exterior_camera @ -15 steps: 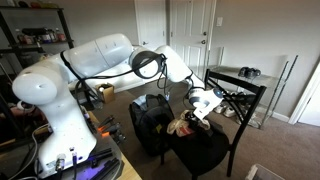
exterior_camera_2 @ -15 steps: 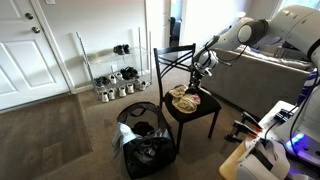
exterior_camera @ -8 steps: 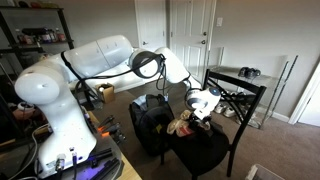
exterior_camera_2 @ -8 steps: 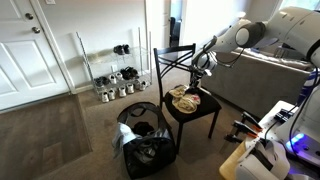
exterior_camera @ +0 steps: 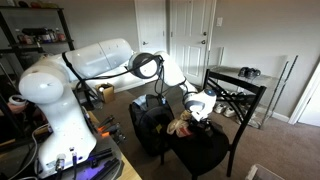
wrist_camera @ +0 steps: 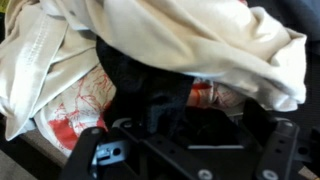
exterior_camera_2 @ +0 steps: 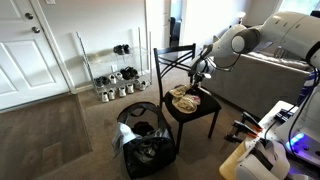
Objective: Shift the sock from the chair to the laundry basket
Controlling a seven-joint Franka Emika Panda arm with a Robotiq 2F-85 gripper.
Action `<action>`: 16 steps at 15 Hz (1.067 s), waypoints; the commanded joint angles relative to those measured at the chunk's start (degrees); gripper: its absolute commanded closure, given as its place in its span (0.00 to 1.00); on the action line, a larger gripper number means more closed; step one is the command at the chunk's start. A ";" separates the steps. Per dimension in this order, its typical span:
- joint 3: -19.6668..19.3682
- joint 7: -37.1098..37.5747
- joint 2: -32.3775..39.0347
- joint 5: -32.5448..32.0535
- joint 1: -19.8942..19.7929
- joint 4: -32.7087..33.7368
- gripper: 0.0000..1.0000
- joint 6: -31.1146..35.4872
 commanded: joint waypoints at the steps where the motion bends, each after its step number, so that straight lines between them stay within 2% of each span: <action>1: -0.73 0.46 -3.21 0.55 1.22 -4.85 0.00 2.55; 3: -0.49 -0.40 -4.78 0.94 1.50 -7.41 0.00 4.64; 8: -0.73 -3.64 -11.83 0.47 4.87 -20.37 0.00 13.31; 11: 0.64 -5.19 -15.70 -1.28 5.84 -27.75 0.00 19.07; 16: 0.61 -4.96 -18.02 -2.55 6.57 -31.87 0.00 20.83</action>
